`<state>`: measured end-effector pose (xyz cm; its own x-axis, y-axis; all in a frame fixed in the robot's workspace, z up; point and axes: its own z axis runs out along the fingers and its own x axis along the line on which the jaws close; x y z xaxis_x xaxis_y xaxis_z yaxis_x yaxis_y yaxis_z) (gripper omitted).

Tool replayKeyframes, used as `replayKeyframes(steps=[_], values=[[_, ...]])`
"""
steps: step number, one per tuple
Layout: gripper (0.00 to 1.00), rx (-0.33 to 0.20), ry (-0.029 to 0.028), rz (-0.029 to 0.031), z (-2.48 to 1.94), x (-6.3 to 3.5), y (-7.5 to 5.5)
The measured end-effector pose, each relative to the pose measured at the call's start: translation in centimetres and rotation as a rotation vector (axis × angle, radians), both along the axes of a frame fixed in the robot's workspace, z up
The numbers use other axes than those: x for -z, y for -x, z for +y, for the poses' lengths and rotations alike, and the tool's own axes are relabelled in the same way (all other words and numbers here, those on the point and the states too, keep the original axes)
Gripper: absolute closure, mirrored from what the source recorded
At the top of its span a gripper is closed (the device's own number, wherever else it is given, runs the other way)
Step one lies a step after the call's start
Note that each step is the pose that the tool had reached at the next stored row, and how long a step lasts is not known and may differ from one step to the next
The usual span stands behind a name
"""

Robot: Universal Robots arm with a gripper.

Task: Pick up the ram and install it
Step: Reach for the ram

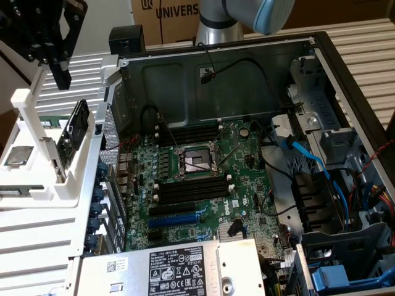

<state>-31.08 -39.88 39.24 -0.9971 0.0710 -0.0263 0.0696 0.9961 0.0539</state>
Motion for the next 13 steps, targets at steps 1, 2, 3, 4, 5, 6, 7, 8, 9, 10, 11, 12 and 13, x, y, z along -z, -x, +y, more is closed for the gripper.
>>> replayKeyframes(steps=[1,2,3,4,5,6,7,8,9,10,11,12,13], values=[[0.9,0.0,0.0,0.0,0.0,0.0,0.5],[0.9,0.0,0.0,-0.0001,0.0,0.01,0.9],[0.9,0.0,0.0,-0.0001,0.0,0.01,1.4],[0.9,0.0,0.0,-0.0001,0.01,0.01,1.8],[0.9,0.0,0.0,0.0,0.02,0.01,2.3],[0.9,-0.001,0.0004,0.0,0.2,0.03,3.4],[0.9,-0.002,0.0018,-0.0001,0.37,0.05,3.6],[0.9,-0.003,0.0047,-0.0001,0.56,0.07,3.9],[0.9,-0.004,0.0086,0.0,0.74,0.09,4.1],[0.9,-0.005,0.0116,0.0001,0.89,0.11,4.4],[0.9,-0.007,0.0149,0.0001,1.04,0.14,4.6],[0.9,-0.008,0.0183,0.0,1.18,0.17,4.9],[0.9,-0.009,0.0214,0.0001,1.3,0.19,5.2]])
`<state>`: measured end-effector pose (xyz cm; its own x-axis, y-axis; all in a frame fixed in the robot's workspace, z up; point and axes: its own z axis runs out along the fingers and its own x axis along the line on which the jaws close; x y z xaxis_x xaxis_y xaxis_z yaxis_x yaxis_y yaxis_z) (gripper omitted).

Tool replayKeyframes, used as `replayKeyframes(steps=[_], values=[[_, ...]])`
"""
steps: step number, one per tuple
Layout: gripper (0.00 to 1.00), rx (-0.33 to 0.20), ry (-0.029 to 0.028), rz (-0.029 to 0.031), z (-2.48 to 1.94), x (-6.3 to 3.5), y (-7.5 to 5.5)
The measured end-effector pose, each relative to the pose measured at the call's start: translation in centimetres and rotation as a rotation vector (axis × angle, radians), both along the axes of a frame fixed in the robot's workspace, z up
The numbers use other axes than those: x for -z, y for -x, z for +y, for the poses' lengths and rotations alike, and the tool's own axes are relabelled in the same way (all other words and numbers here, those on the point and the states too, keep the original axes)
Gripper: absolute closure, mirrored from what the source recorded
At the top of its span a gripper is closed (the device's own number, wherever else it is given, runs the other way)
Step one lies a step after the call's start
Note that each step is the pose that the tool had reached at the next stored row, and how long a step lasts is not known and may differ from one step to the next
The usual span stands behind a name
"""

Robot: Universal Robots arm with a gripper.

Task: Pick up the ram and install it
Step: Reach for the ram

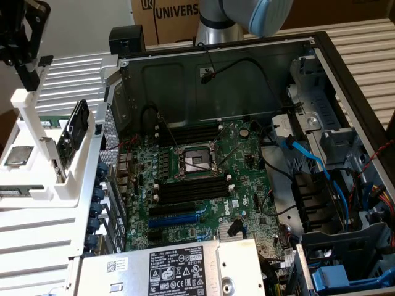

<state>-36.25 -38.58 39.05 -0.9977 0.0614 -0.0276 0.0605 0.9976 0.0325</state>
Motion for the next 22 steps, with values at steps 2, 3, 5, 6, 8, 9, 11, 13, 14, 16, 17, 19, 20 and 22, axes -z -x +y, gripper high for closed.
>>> replayKeyframes(steps=[2,3,5,6,8,9,11,13,14,16,17,19,20,22], values=[[0.9,-0.002,0.002,0.0,0.16,0.05,0.6],[0.9,-0.002,0.0024,0.0,0.24,0.09,0.9],[0.9,-0.003,0.003,-0.0001,0.41,0.17,1.6],[0.9,-0.004,0.0033,-0.0002,0.49,0.21,2.0],[0.9,-0.004,0.0039,-0.0001,0.65,0.3,2.7],[0.9,-0.005,0.0045,-0.0001,0.9,0.46,3.8],[0.9,-0.005,0.0048,-0.0001,1.05,0.56,4.5],[0.9,-0.005,0.0052,0.0,1.22,0.66,5.3],[0.9,-0.006,0.0055,-0.0001,1.31,0.72,5.6],[0.9,-0.006,0.0059,-0.0002,1.47,0.83,6.4],[0.9,-0.006,0.006,-0.0001,1.54,0.88,6.7],[0.9,-0.006,0.0065,0.0,1.69,0.98,7.4],[0.9,-0.006,0.0066,-0.0001,1.75,1.06,7.8],[0.9,-0.007,0.007,-0.0001,1.91,1.24,8.4]])
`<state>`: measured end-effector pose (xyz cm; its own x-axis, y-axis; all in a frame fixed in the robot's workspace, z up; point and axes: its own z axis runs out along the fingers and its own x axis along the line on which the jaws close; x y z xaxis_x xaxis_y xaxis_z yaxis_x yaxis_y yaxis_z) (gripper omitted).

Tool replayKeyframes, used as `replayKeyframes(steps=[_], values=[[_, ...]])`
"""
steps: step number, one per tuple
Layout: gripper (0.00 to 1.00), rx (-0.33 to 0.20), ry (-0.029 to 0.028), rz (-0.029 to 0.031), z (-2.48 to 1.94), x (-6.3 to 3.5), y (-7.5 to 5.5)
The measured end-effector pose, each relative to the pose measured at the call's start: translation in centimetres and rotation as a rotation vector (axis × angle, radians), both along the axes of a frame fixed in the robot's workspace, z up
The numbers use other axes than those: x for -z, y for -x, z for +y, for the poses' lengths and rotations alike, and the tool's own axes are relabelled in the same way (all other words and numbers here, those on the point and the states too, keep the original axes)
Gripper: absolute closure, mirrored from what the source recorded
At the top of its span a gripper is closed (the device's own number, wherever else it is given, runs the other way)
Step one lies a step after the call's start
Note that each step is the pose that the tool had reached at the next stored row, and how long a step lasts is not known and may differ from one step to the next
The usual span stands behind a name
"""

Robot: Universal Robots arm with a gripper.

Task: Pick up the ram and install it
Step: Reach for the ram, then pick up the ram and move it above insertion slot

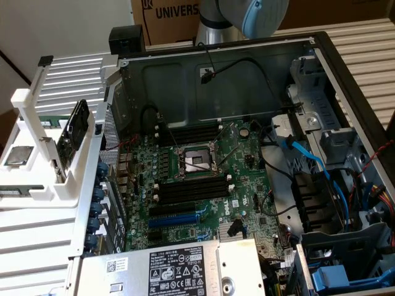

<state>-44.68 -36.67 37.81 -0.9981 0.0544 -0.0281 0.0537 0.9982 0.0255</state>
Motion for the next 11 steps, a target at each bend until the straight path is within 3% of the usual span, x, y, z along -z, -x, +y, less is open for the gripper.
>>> replayKeyframes(steps=[5,11], values=[[0.9,-0.001,0.0014,0.0,0.42,0.61,1.4],[0.9,-0.001,0.0014,-0.0001,0.45,0.67,1.5]])
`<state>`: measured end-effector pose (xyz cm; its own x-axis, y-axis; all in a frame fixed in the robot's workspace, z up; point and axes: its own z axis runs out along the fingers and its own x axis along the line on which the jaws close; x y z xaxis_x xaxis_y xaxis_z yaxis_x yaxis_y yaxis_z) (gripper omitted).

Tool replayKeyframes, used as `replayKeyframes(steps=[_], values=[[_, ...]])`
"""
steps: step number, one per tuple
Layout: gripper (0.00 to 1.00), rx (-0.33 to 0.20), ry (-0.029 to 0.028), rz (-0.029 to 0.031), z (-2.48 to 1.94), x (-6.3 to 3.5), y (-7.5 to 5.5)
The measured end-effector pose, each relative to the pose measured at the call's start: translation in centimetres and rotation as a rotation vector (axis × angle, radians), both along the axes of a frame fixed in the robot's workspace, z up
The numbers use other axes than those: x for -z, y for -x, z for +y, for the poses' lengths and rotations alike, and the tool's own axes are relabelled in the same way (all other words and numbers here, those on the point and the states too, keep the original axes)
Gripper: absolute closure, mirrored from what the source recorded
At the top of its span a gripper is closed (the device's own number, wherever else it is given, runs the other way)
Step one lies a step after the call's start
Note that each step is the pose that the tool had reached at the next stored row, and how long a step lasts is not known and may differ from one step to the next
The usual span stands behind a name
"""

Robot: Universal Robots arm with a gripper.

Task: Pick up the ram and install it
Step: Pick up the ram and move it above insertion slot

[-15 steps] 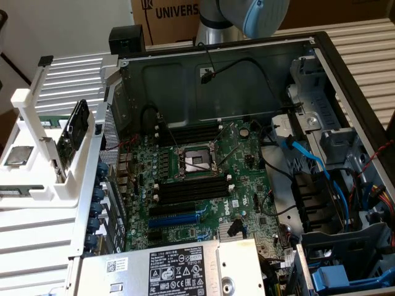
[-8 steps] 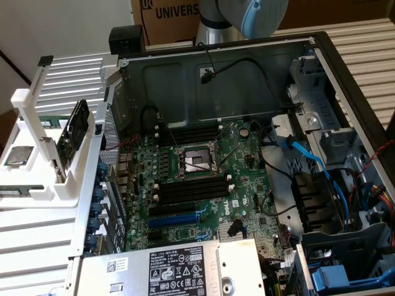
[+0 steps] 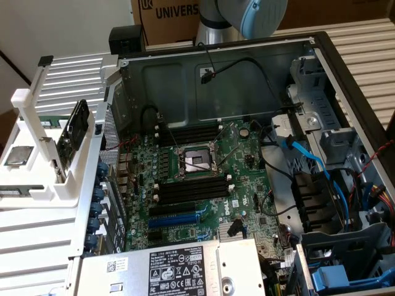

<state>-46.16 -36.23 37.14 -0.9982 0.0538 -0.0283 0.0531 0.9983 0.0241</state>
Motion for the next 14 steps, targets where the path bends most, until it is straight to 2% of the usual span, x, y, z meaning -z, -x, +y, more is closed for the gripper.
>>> replayKeyframes(steps=[10,14], values=[[0.9,0.0,0.0,0.0,0.0,0.0,0.0],[0.9,-0.077,0.0002,0.0,0.01,0.0,0.01]])
